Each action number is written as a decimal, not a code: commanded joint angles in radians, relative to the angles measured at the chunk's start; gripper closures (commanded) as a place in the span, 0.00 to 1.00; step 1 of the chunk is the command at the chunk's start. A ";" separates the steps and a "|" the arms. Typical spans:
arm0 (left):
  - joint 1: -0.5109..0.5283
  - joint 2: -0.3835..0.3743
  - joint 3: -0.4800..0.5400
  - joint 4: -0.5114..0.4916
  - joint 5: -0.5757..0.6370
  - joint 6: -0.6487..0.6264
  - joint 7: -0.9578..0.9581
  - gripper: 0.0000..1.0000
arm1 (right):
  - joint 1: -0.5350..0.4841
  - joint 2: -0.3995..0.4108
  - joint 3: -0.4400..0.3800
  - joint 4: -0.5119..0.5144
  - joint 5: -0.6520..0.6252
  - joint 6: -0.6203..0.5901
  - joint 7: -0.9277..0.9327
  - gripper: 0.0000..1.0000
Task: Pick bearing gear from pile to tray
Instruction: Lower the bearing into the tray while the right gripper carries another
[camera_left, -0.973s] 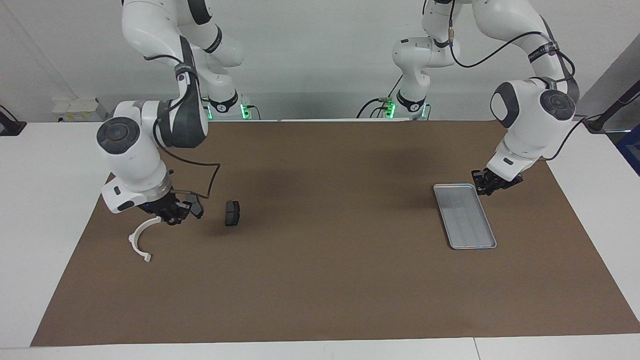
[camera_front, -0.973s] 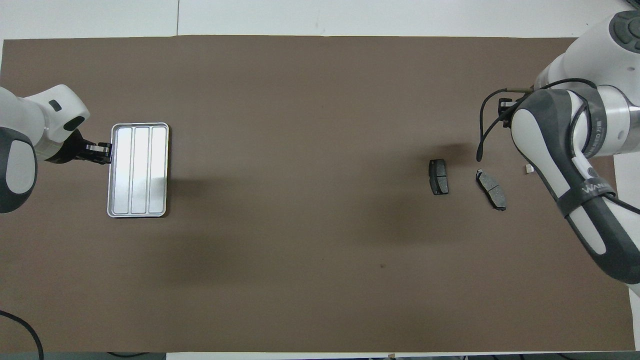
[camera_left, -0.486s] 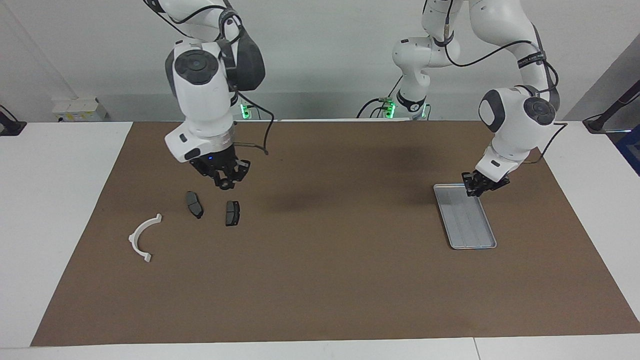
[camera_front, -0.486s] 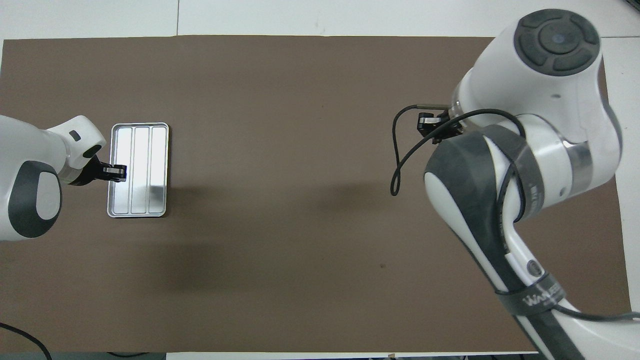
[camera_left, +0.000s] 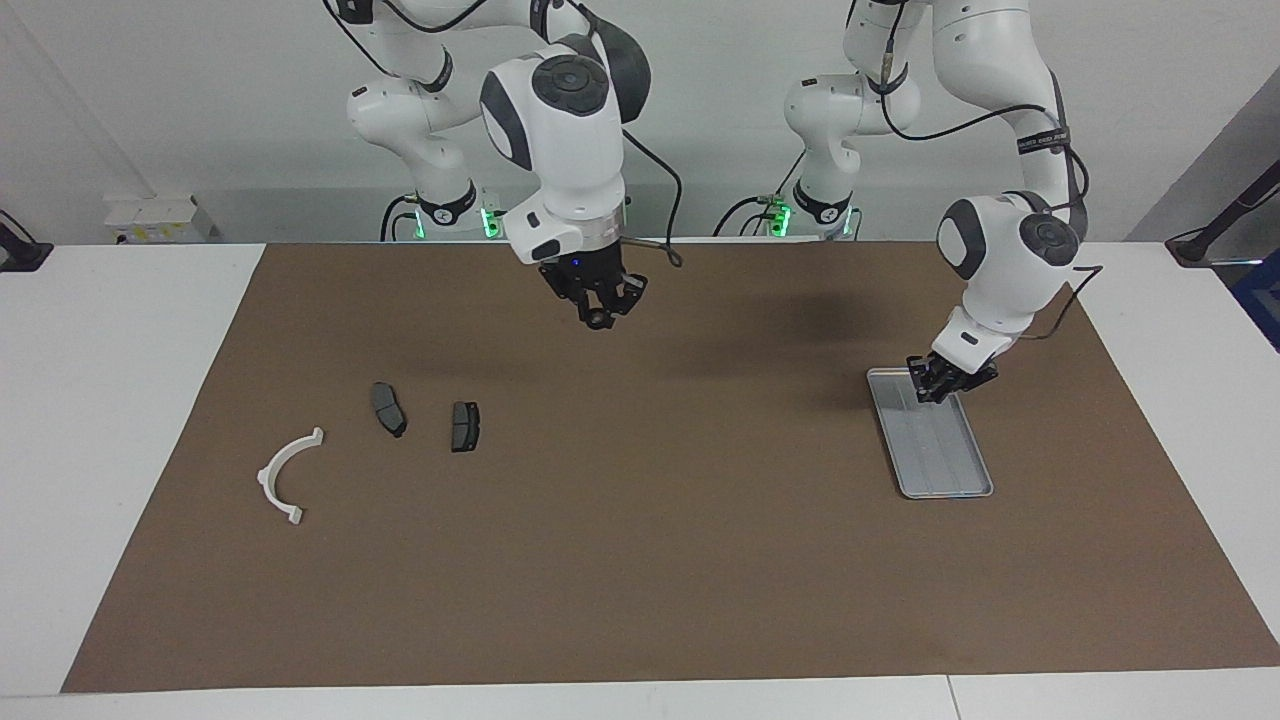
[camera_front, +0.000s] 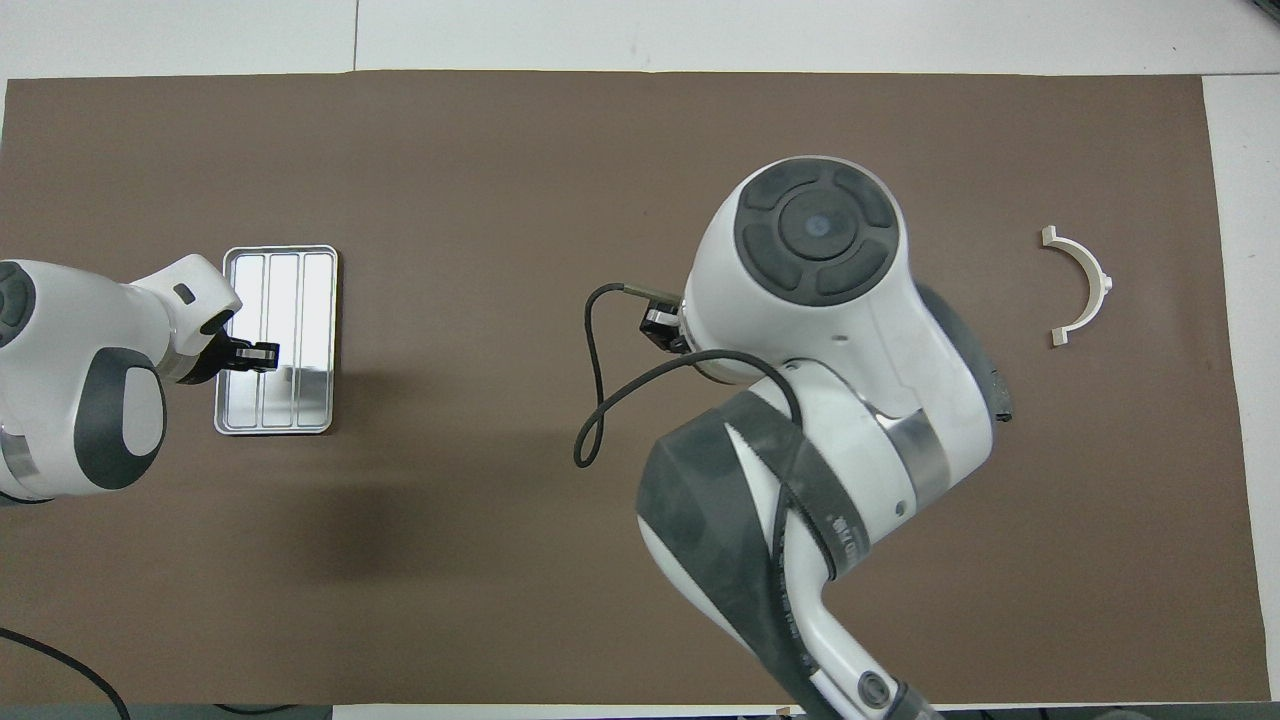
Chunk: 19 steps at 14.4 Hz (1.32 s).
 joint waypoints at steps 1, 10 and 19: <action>-0.002 0.003 0.001 -0.021 -0.020 0.037 0.022 1.00 | 0.044 -0.008 -0.003 -0.078 0.022 0.077 0.068 1.00; -0.003 0.021 0.001 -0.070 -0.020 0.104 0.022 1.00 | 0.111 0.054 -0.002 -0.222 0.022 0.306 0.139 1.00; -0.003 0.026 0.001 -0.076 -0.020 0.115 0.021 1.00 | 0.145 0.202 -0.005 -0.225 -0.063 0.462 0.209 1.00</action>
